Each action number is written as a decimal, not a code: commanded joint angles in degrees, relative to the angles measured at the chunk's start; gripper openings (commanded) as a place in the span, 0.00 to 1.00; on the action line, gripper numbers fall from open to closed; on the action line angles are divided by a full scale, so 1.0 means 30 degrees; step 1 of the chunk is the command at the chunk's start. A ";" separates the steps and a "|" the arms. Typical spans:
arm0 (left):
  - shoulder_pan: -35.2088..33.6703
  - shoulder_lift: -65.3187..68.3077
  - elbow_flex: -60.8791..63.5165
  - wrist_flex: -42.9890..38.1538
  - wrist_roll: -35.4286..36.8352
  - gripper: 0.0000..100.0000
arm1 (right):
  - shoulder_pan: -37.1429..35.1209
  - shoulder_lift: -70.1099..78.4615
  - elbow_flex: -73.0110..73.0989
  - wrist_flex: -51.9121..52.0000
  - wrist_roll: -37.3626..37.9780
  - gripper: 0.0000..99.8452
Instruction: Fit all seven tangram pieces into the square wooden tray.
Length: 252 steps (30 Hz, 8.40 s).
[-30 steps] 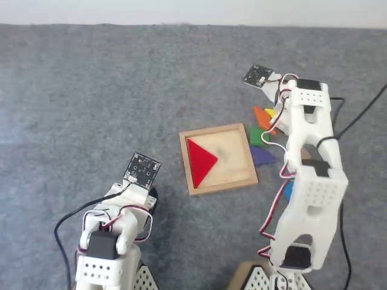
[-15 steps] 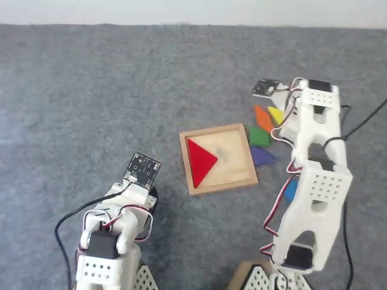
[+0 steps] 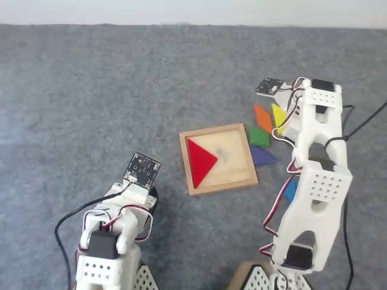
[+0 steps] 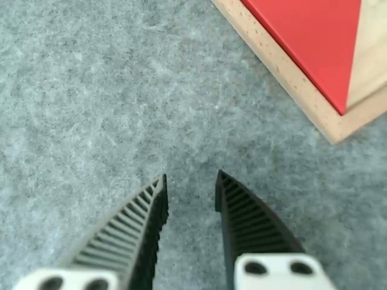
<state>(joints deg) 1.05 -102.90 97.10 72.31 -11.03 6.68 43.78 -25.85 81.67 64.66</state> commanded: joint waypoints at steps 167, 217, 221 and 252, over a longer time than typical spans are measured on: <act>-0.0029 -0.0410 -0.0220 0.0059 0.0147 0.12 | 0.4205 -0.2125 -0.0908 -0.0747 -1.2689 0.36; -0.0029 -0.0410 -0.0220 0.0059 0.0147 0.12 | 0.4117 0.2711 -0.1553 -0.3707 -0.8586 0.22; -0.0029 -0.0410 -0.0220 0.0059 0.0147 0.12 | 0.4498 0.2740 -0.1553 -0.3004 -0.8557 0.15; -0.0029 -0.0410 -0.0220 0.0059 0.0147 0.12 | 0.6608 -1.2645 0.6271 0.1978 -0.7062 0.07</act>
<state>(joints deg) 1.05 -102.90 97.10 72.31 -11.03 24.97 23.82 -13.71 87.82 41.71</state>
